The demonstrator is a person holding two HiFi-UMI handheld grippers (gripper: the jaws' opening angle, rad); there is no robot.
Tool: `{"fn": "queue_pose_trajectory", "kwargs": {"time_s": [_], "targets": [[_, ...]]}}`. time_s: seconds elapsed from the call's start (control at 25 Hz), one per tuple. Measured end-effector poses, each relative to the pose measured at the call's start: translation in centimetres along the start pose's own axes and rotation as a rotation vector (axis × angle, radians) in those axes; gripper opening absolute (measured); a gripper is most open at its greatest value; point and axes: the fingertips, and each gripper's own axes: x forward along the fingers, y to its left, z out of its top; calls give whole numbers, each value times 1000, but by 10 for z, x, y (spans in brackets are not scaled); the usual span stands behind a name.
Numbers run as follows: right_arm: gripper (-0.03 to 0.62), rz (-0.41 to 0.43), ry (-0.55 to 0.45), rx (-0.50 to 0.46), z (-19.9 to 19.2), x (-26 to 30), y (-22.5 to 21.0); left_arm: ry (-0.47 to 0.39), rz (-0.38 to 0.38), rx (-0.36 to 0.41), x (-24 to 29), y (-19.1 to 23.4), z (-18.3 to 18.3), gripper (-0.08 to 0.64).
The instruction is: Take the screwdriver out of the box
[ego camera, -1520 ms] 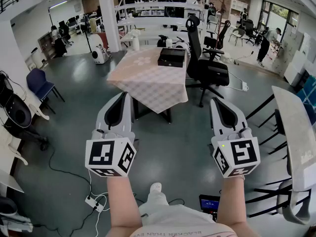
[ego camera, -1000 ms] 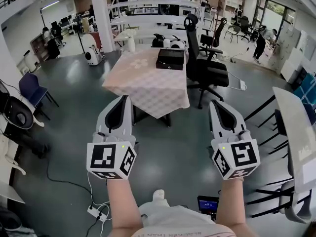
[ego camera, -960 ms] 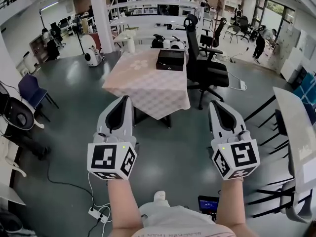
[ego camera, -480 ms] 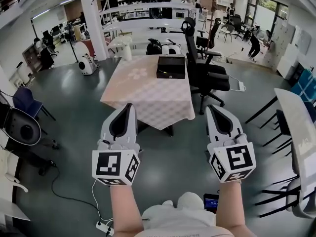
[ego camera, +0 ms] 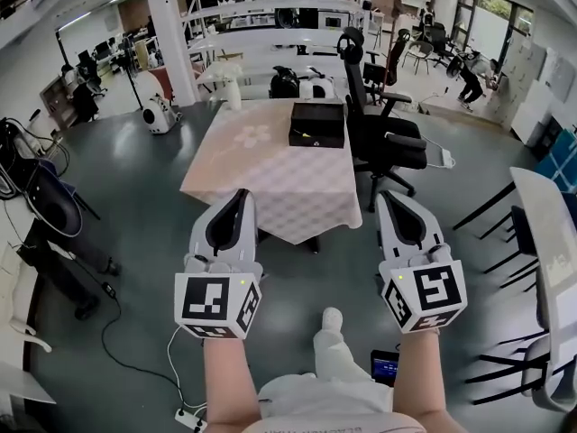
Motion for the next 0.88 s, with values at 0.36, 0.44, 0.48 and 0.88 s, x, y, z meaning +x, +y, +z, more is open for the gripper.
{"fn": "queue_pose_trajectory", "kwargs": {"time_s": [0.36,0.44,0.48,0.88], "targets": [[6,56,-21,2,-11,90,-47,12,27,28,94,15,-16,11],[6,75,-22,4,-14,113,-61,14,33,28,119,18,-18,11],[6,83,-22,4,-17,124,-67,13,38,27,131,19,-19,11],[6,154,-43,7,-37,224,-133,-3,113,48,244,36,-33,10]]}}
